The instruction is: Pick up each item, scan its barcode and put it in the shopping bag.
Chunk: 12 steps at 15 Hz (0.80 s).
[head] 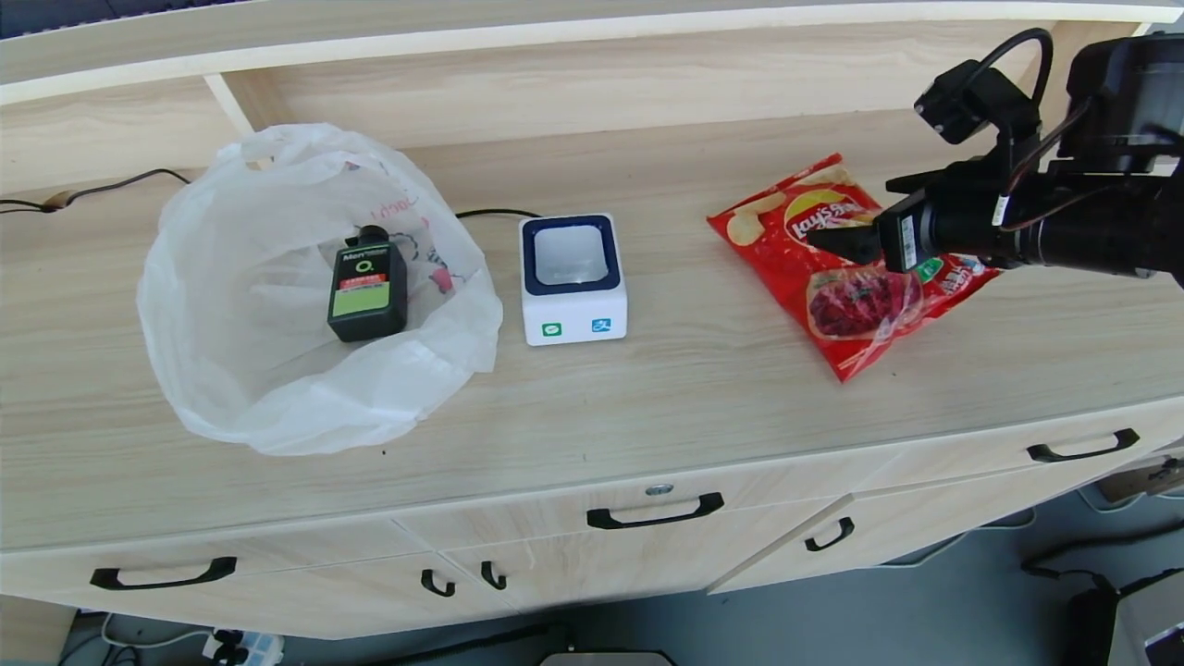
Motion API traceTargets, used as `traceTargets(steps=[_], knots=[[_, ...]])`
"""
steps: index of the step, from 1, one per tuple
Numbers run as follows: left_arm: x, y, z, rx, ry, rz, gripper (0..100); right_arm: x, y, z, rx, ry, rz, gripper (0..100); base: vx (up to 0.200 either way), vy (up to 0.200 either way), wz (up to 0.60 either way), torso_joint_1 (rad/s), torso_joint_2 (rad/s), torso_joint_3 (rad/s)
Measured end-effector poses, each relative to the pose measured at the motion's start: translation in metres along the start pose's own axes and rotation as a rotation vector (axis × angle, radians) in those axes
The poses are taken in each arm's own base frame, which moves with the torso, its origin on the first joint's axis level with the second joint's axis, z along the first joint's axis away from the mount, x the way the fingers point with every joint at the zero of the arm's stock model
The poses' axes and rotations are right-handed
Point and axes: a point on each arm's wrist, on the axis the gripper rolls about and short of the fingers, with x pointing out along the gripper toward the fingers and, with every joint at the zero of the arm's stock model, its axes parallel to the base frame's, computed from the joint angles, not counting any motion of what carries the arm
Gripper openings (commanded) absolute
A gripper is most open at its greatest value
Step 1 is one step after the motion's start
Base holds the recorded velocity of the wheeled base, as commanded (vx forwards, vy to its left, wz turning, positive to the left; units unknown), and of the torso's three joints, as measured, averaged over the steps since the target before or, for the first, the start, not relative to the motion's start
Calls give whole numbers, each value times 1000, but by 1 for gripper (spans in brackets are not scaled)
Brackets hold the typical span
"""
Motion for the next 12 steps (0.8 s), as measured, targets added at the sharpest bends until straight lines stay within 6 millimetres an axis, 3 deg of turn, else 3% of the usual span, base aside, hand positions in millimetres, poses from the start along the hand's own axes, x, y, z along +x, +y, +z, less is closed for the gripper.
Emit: traceTargets(steps=[12], knots=[[0, 0, 0, -1, 1, 0, 100, 4, 27, -26, -40, 191, 63, 100, 0, 0, 0, 0, 0, 0]])
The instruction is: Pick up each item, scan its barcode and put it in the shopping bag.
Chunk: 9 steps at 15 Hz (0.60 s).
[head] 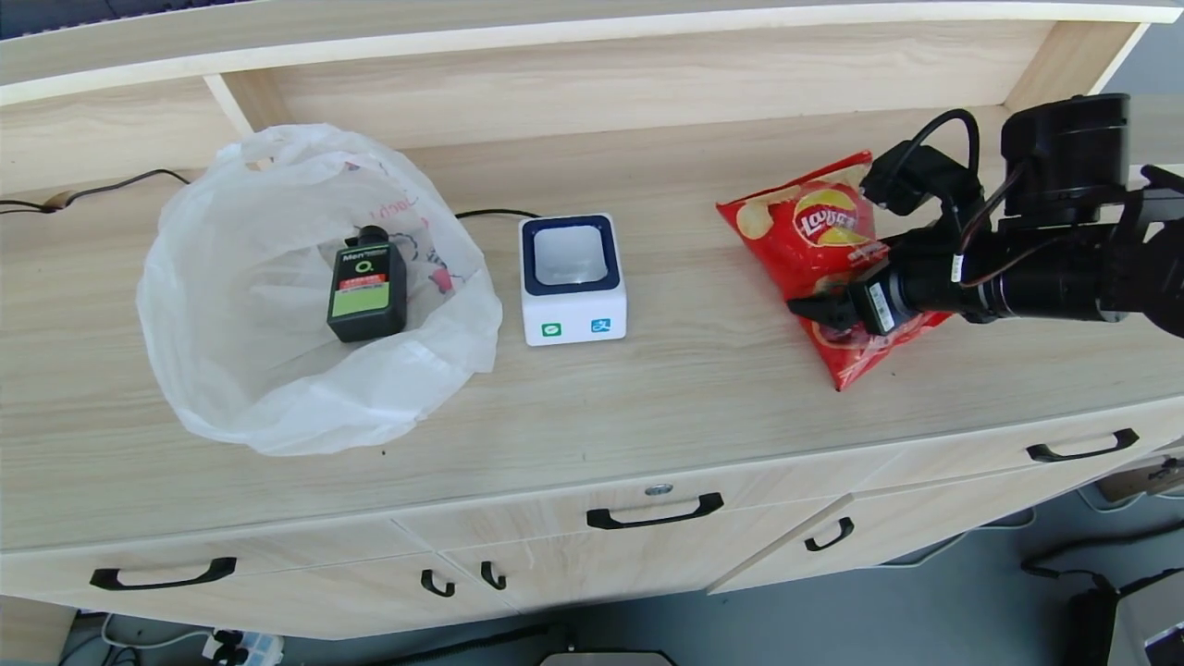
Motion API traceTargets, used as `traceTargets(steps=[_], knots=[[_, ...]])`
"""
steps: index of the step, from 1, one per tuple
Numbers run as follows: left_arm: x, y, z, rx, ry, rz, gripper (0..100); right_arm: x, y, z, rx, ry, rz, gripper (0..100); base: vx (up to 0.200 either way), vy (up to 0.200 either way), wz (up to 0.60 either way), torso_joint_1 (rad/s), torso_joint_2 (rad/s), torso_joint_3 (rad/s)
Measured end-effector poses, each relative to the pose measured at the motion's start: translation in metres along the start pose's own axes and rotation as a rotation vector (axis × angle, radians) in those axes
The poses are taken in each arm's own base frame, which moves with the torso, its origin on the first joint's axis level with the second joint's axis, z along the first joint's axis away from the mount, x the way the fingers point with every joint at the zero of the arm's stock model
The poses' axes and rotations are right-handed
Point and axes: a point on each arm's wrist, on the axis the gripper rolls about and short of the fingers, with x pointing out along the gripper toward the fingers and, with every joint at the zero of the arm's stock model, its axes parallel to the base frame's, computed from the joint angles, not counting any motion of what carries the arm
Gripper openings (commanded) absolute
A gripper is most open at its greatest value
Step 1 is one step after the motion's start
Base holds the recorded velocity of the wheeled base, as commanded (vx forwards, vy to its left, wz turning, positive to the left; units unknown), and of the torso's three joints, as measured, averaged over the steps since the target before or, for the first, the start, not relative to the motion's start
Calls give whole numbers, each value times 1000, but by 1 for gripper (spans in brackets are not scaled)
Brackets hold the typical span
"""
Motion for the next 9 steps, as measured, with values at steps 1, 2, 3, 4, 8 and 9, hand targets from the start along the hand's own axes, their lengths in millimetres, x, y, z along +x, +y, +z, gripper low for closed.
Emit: traceTargets(steps=[1, 2, 3, 4, 8, 9], knots=[[0, 0, 0, 0, 0, 0, 100, -1, 1, 1, -1, -1, 4, 100, 0, 0, 0, 0, 0, 0], [0, 0, 0, 0, 0, 0, 100, 0, 1, 2, 0, -5, 5, 100, 0, 0, 0, 0, 0, 0], [0, 0, 0, 0, 0, 0, 100, 1, 0, 3, 23, -13, 2, 100, 0, 0, 0, 0, 0, 0], [0, 0, 0, 0, 0, 0, 100, 2, 0, 4, 65, -26, -6, 100, 0, 0, 0, 0, 0, 0], [0, 0, 0, 0, 0, 0, 100, 5, -6, 8, 139, -63, -83, 0, 0, 0, 0, 0, 0, 0], [0, 0, 0, 0, 0, 0, 100, 6, -7, 6, 137, -68, -91, 0, 0, 0, 0, 0, 0, 0]])
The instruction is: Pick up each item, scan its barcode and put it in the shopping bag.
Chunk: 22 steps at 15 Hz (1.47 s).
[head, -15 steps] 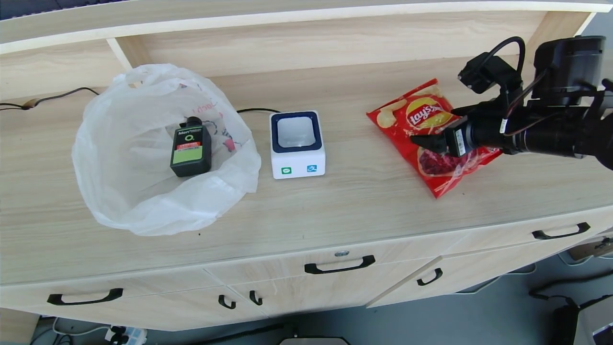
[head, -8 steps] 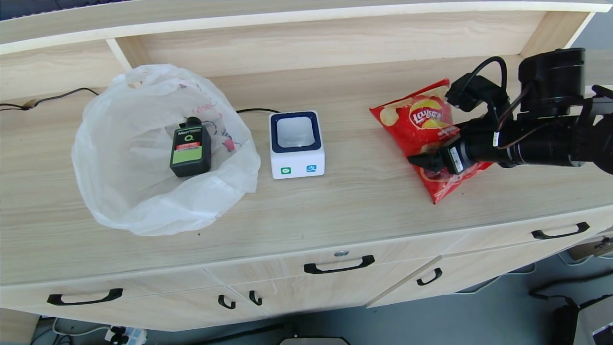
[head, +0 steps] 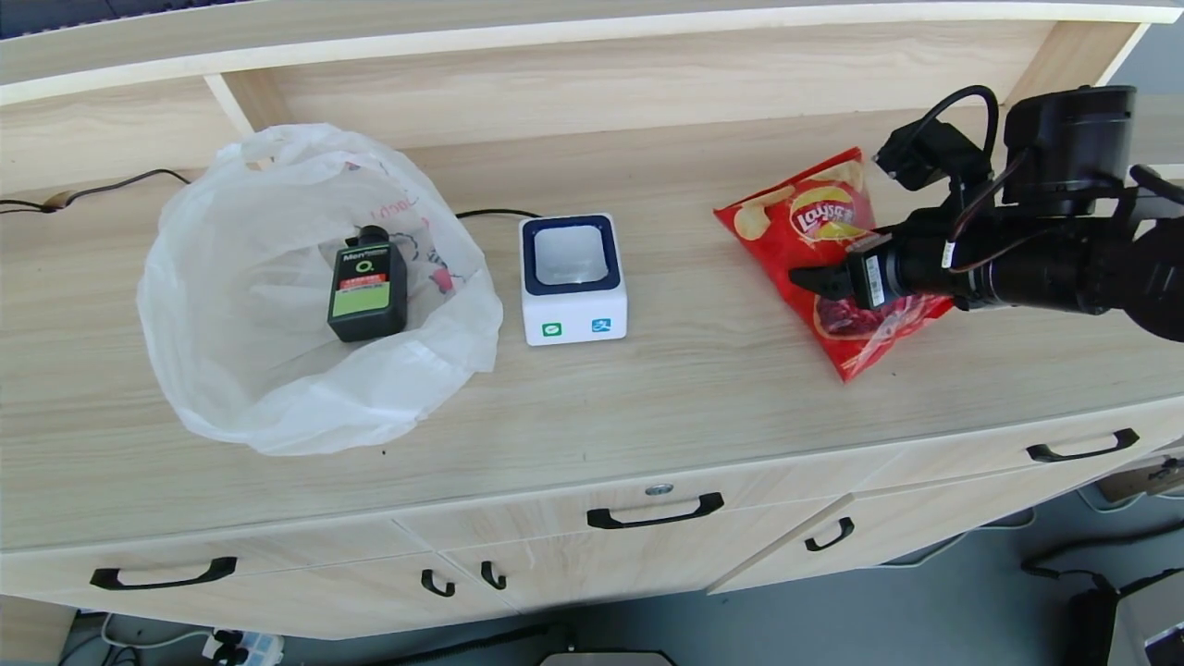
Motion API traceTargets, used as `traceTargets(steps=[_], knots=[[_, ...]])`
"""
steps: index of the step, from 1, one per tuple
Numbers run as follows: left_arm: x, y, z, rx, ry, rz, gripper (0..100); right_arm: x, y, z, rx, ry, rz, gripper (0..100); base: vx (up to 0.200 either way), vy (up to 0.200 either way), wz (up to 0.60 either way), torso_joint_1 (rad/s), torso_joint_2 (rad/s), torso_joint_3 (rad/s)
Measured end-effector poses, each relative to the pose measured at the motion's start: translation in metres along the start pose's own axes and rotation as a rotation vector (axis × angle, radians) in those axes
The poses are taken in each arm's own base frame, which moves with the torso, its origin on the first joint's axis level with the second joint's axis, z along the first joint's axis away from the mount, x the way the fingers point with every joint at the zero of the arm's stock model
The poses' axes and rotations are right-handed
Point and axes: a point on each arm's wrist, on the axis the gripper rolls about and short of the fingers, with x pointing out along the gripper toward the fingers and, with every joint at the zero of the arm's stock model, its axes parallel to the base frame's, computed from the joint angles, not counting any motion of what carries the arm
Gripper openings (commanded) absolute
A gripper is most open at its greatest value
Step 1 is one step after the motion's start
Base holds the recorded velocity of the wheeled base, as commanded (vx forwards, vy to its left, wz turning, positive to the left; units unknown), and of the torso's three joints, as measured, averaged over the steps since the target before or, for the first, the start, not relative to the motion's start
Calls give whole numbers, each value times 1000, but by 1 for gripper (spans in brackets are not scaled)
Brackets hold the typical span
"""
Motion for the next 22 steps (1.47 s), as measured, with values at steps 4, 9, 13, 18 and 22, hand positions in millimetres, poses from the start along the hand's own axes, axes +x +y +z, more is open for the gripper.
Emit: traceTargets(steps=[4, 9, 13, 18, 22], knots=[[0, 0, 0, -1, 0, 0, 100, 2, 1, -5, 12, -40, -19, 0, 0, 0, 0, 0, 0, 0], [0, 0, 0, -1, -1, 0, 100, -7, 13, 6, 106, -129, 6, 0, 0, 0, 0, 0, 0, 0], [0, 0, 0, -2, -1, 0, 100, -36, 18, 28, 148, -217, 13, 0, 0, 0, 0, 0, 0, 0], [0, 0, 0, -1, -1, 0, 100, -98, 36, 40, 219, -312, 88, 0, 0, 0, 0, 0, 0, 0], [0, 0, 0, 0, 0, 0, 100, -138, 64, 46, 366, -482, 248, 0, 0, 0, 0, 0, 0, 0]])
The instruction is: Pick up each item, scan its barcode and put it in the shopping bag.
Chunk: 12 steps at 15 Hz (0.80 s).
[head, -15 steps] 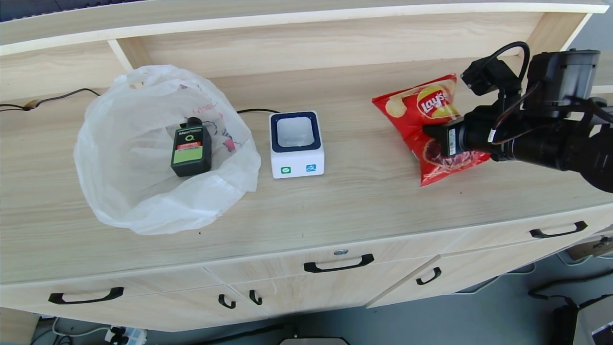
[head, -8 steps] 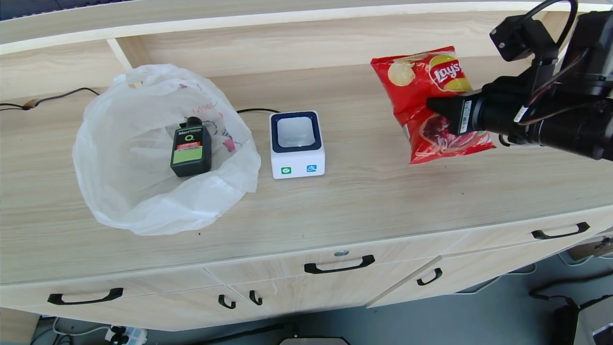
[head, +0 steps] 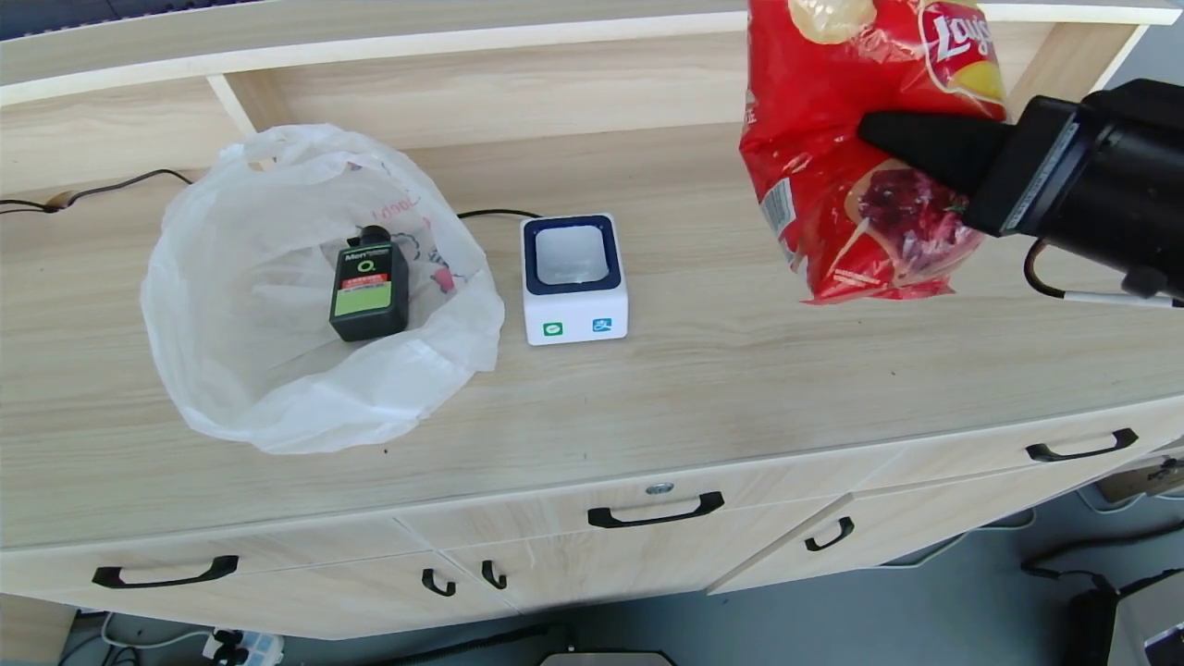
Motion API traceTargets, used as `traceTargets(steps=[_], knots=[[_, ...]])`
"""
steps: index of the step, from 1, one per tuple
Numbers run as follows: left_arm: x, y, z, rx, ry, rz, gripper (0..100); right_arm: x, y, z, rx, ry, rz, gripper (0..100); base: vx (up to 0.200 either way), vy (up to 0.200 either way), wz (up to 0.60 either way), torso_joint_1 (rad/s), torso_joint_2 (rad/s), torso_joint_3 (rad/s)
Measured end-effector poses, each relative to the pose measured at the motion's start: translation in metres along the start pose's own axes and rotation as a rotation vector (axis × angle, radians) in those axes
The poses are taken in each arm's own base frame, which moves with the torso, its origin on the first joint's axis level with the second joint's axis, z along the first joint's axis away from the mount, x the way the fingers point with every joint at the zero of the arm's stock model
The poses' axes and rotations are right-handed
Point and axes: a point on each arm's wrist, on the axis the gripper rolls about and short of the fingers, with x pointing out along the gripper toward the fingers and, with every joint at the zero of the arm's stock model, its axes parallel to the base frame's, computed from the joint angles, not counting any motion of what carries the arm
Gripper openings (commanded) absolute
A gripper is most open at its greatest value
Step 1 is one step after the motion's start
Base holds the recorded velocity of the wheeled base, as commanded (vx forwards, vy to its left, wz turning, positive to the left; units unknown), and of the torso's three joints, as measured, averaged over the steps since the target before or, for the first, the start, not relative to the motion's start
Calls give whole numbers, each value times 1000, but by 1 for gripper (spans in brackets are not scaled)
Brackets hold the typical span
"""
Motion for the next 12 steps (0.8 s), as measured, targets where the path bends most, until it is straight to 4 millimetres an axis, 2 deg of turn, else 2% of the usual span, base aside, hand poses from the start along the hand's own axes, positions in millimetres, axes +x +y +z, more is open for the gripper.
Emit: traceTargets(steps=[6, 12], knots=[[0, 0, 0, 0, 0, 0, 100, -13, 25, -7, 384, -106, 153, 0, 0, 0, 0, 0, 0, 0], [0, 0, 0, -1, 0, 0, 100, -28, 53, -51, 651, -146, 387, 0, 0, 0, 0, 0, 0, 0]])
